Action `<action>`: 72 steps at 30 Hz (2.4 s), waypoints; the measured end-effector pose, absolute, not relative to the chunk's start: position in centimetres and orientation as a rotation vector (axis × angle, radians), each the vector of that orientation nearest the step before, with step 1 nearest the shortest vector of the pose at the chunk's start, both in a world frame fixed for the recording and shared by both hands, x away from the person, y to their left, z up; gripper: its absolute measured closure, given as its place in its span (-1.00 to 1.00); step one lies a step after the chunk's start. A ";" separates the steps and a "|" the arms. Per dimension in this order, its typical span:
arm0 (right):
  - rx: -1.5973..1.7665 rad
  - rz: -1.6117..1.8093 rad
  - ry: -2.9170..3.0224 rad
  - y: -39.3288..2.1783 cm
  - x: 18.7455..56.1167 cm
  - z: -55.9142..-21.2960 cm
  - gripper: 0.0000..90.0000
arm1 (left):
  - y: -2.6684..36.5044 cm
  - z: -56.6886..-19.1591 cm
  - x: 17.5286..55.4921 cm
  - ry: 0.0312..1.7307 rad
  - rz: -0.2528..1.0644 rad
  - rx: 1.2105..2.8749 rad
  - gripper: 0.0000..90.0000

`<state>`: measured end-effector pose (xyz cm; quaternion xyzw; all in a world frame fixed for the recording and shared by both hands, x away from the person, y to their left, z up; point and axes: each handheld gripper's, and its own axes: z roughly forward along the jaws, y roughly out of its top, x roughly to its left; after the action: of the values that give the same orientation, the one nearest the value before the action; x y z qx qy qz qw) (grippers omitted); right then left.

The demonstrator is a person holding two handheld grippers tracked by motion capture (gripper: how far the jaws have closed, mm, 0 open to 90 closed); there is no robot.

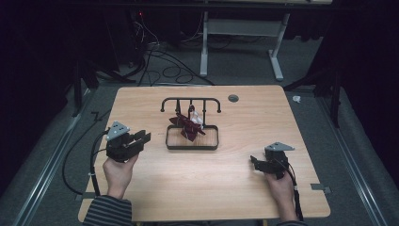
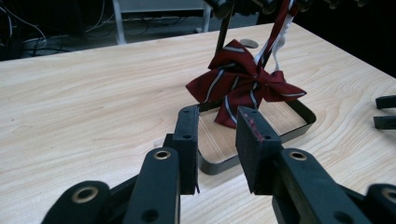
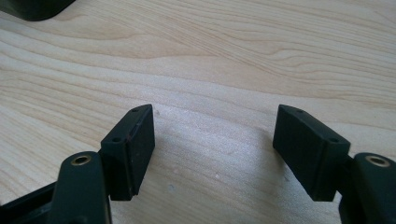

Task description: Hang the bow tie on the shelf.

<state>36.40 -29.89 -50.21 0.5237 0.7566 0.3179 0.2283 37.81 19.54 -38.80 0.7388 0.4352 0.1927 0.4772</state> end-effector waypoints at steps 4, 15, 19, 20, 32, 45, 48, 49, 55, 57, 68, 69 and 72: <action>1.442 0.875 2.083 -29.9 36.4 -50.2 -0.32 | 19.9 -39.2 37.6 1.073 0.469 1.797 0.55; 1.442 0.875 2.083 -29.9 36.4 -50.2 -0.32 | 20.7 -40.1 37.3 1.107 0.453 1.788 0.54; 1.442 0.875 2.084 -29.9 36.4 -50.2 -0.32 | 20.9 -40.6 37.2 1.122 0.445 1.789 0.53; 1.442 0.875 2.083 -29.9 36.4 -50.2 -0.32 | 20.9 -40.6 37.2 1.124 0.441 1.788 0.53; 1.442 0.875 2.083 -29.9 36.4 -50.2 -0.32 | 21.2 -41.4 36.7 1.141 0.427 1.781 0.53; 1.442 0.875 2.083 -29.9 36.4 -50.2 -0.32 | 21.7 -42.6 36.4 1.182 0.415 1.788 0.51; 1.442 0.875 2.083 -29.9 36.4 -50.2 -0.32 | 21.8 -42.9 36.3 1.193 0.409 1.784 0.51; 1.442 0.875 2.084 -29.9 36.4 -50.2 -0.32 | 21.8 -43.0 36.3 1.196 0.408 1.784 0.51; 1.442 0.875 2.084 -29.9 36.4 -50.2 -0.32 | 21.9 -43.4 36.3 1.210 0.400 1.787 0.51; 1.442 0.875 2.083 -29.9 36.4 -50.2 -0.32 | 22.0 -43.6 36.4 1.217 0.397 1.785 0.51; 1.442 0.875 2.084 -29.9 36.4 -50.2 -0.32 | 22.0 -44.5 36.5 1.236 0.395 1.803 0.50; 1.443 0.875 2.083 -29.9 36.4 -50.2 -0.32 | 22.0 -44.6 36.5 1.237 0.394 1.806 0.50; 1.442 0.875 2.083 -29.9 36.4 -50.2 -0.32 | 21.9 -44.9 36.5 1.237 0.392 1.811 0.50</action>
<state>36.40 -29.89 -50.21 0.5237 0.7567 0.3178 0.2284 36.52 21.93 -44.88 0.7295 0.4983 0.1580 0.4411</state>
